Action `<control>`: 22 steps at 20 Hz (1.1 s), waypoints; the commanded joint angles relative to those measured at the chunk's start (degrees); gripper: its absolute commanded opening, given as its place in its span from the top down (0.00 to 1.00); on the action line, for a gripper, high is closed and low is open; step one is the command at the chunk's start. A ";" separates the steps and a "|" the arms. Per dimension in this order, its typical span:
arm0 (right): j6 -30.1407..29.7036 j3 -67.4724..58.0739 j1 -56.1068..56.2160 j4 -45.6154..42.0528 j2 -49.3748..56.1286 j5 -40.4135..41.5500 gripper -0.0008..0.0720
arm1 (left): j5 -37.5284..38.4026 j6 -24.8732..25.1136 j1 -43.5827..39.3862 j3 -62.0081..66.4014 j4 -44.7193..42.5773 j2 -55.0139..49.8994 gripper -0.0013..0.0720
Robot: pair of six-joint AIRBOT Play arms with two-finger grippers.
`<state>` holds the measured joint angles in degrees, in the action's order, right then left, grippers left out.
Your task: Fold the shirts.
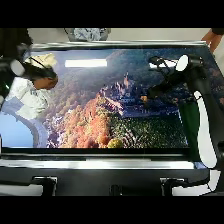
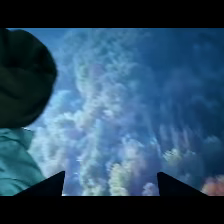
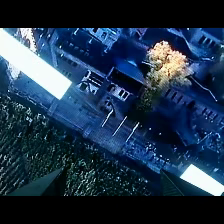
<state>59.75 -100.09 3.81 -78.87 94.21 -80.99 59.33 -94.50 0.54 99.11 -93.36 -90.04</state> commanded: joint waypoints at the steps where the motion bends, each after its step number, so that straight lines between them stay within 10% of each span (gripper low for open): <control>1: -0.66 0.00 0.02 0.26 0.02 0.46 0.07 | 20.74 -0.09 11.96 18.67 1.01 -13.51 0.00; 10: -0.63 0.00 0.02 0.35 0.02 0.42 0.07 | 21.92 1.51 16.68 11.06 6.56 -24.06 0.01; 11: -0.63 0.00 0.02 0.35 0.02 0.28 0.07 | 21.86 1.51 16.63 11.06 6.54 -24.70 0.13; 13: -0.66 0.00 0.02 0.35 0.00 -0.02 0.07 | 23.69 1.86 16.63 11.08 6.91 -25.24 0.94; 22: -3.65 -6.36 -0.09 -8.15 -12.50 3.76 0.06 | 18.47 11.52 4.94 17.81 19.45 9.51 0.94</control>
<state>56.51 -104.09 3.75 -83.22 86.89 -79.09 81.25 -84.79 10.41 116.40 -77.23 -93.21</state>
